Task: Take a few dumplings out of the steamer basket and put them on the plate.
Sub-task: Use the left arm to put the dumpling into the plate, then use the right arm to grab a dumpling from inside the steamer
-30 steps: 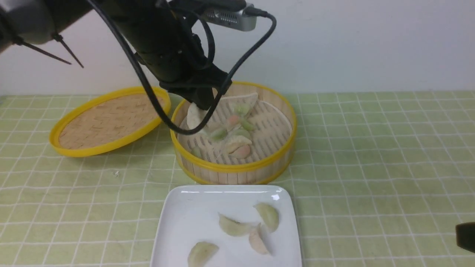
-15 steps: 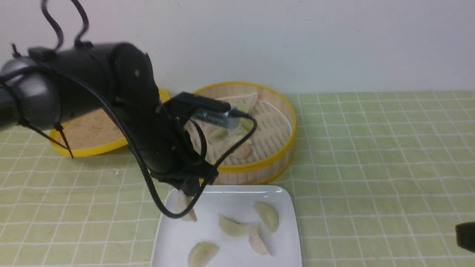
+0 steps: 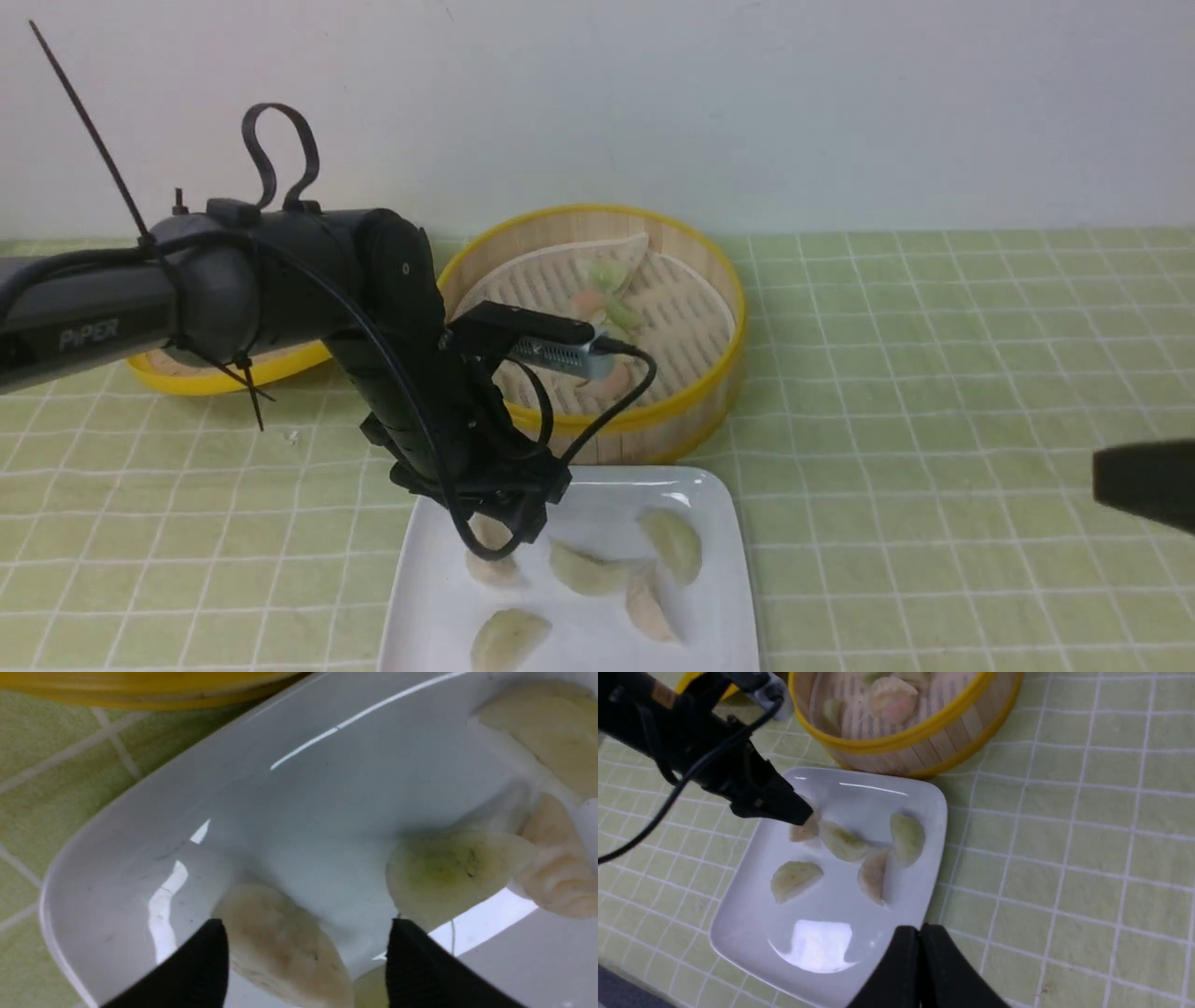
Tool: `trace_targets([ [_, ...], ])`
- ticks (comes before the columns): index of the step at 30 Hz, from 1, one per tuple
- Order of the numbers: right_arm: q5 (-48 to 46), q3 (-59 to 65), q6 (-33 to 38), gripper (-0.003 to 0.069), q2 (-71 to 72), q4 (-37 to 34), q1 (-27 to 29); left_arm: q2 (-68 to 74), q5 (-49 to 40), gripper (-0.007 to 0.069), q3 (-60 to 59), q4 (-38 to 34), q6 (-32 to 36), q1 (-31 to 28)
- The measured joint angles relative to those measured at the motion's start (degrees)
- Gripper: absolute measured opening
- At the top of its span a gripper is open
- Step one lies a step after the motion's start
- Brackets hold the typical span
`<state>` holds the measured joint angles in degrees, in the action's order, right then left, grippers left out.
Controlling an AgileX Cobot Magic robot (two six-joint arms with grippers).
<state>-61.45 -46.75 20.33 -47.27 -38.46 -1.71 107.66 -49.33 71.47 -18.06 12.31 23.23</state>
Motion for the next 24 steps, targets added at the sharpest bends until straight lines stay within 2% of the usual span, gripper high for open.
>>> trace_targets([
  [2, -0.1, -4.0, 4.9, -0.0013, -5.8, -3.6, 0.0, -1.4, -2.1, 0.0412, 0.3, 0.1, -0.5, 0.0],
  [3, -0.1, -5.8, 6.4, -0.0011, -8.5, -4.6, -0.2, -2.5, -3.0, 0.0378, 0.4, 0.3, -0.8, 0.0],
  [5, -0.2, -8.9, 7.8, -0.001, -12.9, -5.3, -1.2, -5.0, -4.3, 0.0296, 0.4, 0.8, -1.4, 0.0],
  [8, 0.1, -15.7, 8.7, -0.0011, -21.8, -4.0, -5.8, -12.2, -6.7, 0.0099, 0.4, 1.6, -2.2, 0.0],
  [10, 0.5, -18.8, 8.9, -0.001, -26.2, -1.9, -8.9, -16.4, -7.2, 0.0033, -0.1, 1.4, -2.3, 0.0],
  [14, 1.9, -28.2, 8.9, -0.0001, -37.3, 4.3, -15.5, -28.6, -7.2, -0.0005, -4.6, 1.2, -3.1, 0.0],
  [17, 2.2, -34.0, 8.9, 0.0026, -43.7, 6.1, -17.6, -36.7, -6.2, -0.0006, -8.4, 0.9, -3.9, 0.0],
  [20, 2.7, -38.9, 8.9, 0.0081, -48.9, 7.7, -19.2, -43.0, -5.2, -0.0006, -12.4, 0.3, -4.6, 0.0],
  [24, 3.8, -47.2, 8.9, 0.0237, -58.6, 11.4, -22.3, -53.6, -4.7, -0.0006, -18.0, 0.3, -6.1, 0.0],
])
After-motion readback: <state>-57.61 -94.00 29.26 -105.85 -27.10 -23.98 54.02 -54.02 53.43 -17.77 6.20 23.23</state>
